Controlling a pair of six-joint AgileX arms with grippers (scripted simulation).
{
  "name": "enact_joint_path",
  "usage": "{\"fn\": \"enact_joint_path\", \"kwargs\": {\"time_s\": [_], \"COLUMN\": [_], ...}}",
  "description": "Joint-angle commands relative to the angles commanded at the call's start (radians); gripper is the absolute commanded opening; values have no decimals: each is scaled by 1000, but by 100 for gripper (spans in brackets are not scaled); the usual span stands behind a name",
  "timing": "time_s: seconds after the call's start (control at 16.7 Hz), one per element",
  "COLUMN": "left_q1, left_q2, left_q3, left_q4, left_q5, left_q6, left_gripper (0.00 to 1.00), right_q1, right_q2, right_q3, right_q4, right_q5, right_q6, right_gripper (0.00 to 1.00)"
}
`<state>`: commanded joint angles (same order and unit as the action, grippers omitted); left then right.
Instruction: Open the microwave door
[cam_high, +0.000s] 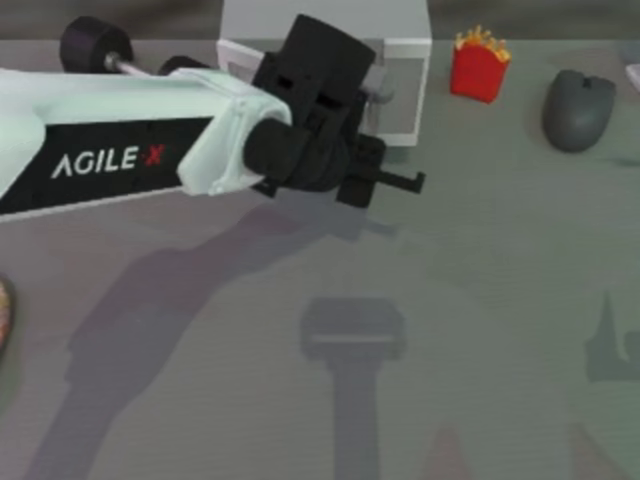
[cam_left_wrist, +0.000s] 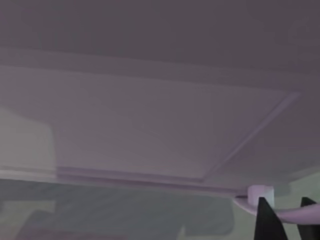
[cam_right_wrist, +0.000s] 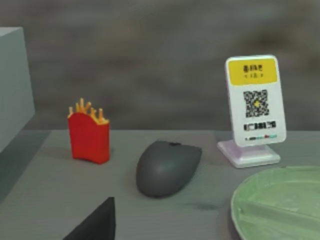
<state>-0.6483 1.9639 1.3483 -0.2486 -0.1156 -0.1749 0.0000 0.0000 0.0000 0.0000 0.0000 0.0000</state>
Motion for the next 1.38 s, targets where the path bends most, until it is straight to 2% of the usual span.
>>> {"fn": "enact_joint_path", "kwargs": {"time_s": [0.42,1.38], "left_q1": [12,12], "left_q2": [-24,-25], "left_q3": [-35,-36], "left_q4": [15,15], "left_q5": [34,35], "left_q6": [40,41], "left_gripper": [0,0], "right_q1": [0,0], "right_q2": [0,0], "right_q3": [0,0], "right_q4": [0,0], "right_q5": [0,0], "right_q6": [0,0], "right_gripper": [100,100]}}
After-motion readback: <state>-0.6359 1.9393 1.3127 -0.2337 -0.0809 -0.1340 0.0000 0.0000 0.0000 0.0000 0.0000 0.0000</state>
